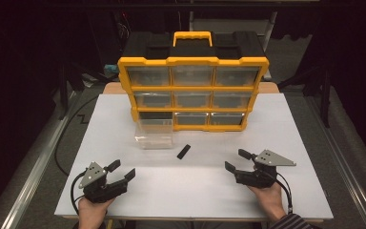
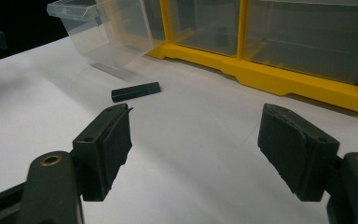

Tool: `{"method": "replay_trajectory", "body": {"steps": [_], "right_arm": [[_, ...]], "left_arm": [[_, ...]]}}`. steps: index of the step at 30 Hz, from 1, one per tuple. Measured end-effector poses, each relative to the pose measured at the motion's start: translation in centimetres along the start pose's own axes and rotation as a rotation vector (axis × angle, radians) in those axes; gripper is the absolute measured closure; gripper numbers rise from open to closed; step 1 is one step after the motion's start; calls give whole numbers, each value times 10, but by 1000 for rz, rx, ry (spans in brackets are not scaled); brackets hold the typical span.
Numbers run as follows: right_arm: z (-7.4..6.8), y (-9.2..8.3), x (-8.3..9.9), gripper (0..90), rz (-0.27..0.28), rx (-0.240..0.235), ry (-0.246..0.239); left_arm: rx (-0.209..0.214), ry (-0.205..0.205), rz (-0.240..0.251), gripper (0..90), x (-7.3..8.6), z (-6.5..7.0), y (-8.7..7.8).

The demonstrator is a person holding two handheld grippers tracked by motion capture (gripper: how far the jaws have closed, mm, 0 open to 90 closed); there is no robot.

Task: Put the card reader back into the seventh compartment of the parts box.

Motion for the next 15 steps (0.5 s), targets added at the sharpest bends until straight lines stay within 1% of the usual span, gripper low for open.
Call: {"method": "replay_trajectory", "body": {"steps": [5, 11, 15], "right_arm": [[-3, 7, -4, 262, -1, -11, -1], [-9, 18, -9, 263, -18, -25, -18], [-14, 26, -12, 263, -26, -38, -20]], "left_arm": [[1, 0, 0, 312, 0, 0, 0], [2, -1, 2, 312, 0, 0, 0], [1, -2, 2, 312, 0, 0, 0]]}}
Point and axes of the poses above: each handheld gripper's, and its own axes: y roughly forward along the jaws, x roughly out of its underside, z roughly to its right, the point moved 4 cm from there along y, roughly forward along the jaws, and after that the axes turned 1 degree about -z, right-handed, at the moved point
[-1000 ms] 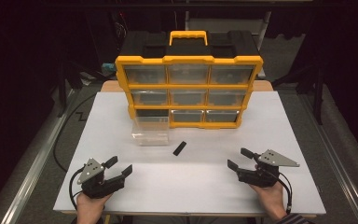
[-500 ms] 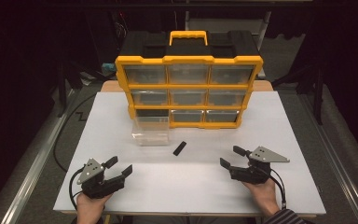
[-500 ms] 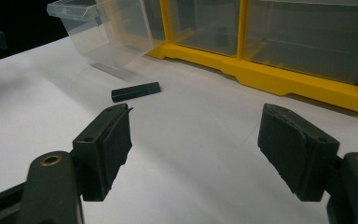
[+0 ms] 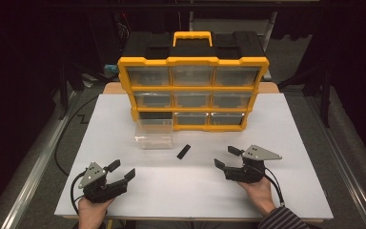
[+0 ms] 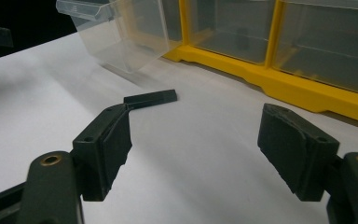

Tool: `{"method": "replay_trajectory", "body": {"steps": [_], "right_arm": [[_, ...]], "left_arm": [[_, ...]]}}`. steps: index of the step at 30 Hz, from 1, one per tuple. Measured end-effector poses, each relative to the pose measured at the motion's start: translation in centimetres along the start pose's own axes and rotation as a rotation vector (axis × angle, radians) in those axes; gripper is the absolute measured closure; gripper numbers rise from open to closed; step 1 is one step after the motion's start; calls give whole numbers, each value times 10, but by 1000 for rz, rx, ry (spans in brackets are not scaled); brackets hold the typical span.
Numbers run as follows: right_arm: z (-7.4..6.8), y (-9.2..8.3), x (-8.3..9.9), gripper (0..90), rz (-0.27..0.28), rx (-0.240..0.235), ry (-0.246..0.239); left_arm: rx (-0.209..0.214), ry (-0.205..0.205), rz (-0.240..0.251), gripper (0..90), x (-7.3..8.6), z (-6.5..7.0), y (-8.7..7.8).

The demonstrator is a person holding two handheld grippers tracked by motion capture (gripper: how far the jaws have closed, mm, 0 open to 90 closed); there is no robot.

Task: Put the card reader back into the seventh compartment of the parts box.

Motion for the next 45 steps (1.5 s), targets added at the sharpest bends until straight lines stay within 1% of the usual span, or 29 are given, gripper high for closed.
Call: {"method": "replay_trajectory", "body": {"steps": [5, 14, 28, 45], "right_arm": [[-3, 8, -4, 263, -6, -21, 12], [-6, 20, -8, 266, -26, -26, 10], [-12, 34, -13, 267, -54, -41, -8], [-23, 57, -27, 265, -115, -63, -43]], "left_arm": [[1, 0, 0, 312, 0, 0, 0], [2, 2, 0, 312, 0, 1, 0], [5, 1, 0, 312, 0, 1, 0], [8, 1, 2, 312, 0, 1, 0]]}}
Point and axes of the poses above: each handheld gripper's, and its own axes: y roughly forward along the jaws, x roughly out of its underside, z roughly to its right, the point moved 4 cm from there along y, roughly forward along the jaws, and after that the axes turned 1 degree about -z, right-handed, at the moved point
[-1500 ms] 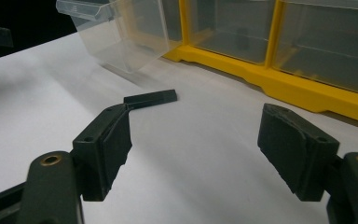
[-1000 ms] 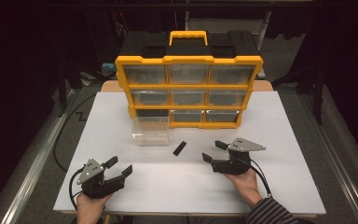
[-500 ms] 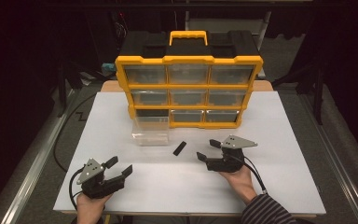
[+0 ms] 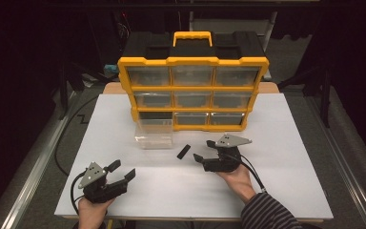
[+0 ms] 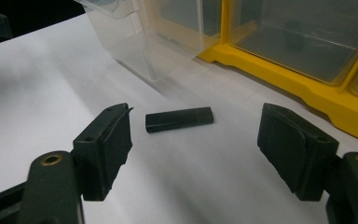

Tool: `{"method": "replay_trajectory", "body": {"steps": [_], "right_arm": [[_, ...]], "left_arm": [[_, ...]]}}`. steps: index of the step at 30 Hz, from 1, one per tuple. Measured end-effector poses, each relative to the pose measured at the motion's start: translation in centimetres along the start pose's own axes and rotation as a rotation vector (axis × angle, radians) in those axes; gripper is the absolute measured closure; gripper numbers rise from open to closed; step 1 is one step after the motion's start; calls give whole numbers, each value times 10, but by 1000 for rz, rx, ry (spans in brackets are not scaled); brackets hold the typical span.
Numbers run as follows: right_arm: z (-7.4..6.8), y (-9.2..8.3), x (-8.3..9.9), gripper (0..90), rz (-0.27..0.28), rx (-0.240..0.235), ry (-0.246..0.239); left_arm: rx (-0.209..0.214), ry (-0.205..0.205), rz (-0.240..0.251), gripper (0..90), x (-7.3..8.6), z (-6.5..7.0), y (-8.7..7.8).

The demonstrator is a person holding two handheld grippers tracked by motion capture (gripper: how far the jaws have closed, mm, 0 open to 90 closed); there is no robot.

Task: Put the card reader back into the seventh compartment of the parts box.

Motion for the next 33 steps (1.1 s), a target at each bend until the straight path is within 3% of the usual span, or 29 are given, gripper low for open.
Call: {"method": "replay_trajectory", "body": {"steps": [6, 15, 20, 33], "right_arm": [[-2, 9, -10, 264, -50, -12, -11], [-2, 25, -24, 287, -216, -37, 14], [-4, 37, -30, 302, -316, -23, -23], [-8, 64, -41, 308, -489, -24, -69]], "left_arm": [[2, 0, 0, 312, 0, 0, 0], [5, 2, 0, 311, 0, 0, 0], [3, 3, 0, 310, 0, 0, 0], [1, 10, -3, 310, 0, 0, 0]]}}
Point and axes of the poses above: each handheld gripper's, and its own axes: y roughly forward along the jaws, x roughly out of its underside, z roughly to its right, the point moved 4 cm from there along y, roughly forward along the jaws, and after that the axes turned 1 degree about -z, right-handed, at the moved point
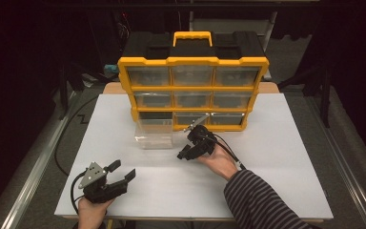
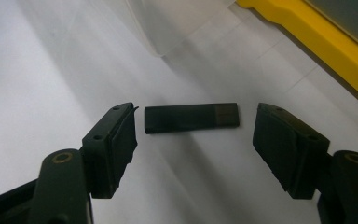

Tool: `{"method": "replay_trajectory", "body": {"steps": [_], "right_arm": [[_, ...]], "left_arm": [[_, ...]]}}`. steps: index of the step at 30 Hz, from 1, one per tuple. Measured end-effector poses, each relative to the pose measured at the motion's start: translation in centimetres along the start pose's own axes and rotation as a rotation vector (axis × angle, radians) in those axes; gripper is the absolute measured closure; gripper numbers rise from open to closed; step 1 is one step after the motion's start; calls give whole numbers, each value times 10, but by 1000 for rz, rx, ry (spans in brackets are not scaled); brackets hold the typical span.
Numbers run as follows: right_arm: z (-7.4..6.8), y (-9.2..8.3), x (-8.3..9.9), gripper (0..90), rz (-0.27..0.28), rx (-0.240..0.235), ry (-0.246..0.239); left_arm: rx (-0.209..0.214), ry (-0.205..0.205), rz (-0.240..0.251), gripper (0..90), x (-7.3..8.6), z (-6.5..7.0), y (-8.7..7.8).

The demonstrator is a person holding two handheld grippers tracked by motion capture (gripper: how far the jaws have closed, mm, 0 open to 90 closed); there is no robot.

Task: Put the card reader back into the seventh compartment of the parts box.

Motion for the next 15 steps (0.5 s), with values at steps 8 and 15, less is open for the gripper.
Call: {"method": "replay_trajectory", "body": {"steps": [8, 15], "right_arm": [[-2, 13, -9, 302, -67, 8, -22], [-2, 21, -14, 287, -116, 13, -26]], "left_arm": [[1, 2, -2, 310, 0, 0, 0], [1, 2, -2, 310, 0, 0, 0]]}}
Point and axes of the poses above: each handheld gripper's, and its own axes: y roughly forward along the jaws, x roughly out of its underside, z roughly to its right, the point moved 4 cm from there along y, roughly forward along the jaws, and after that the axes turned 1 degree about -z, right-handed, at the moved point
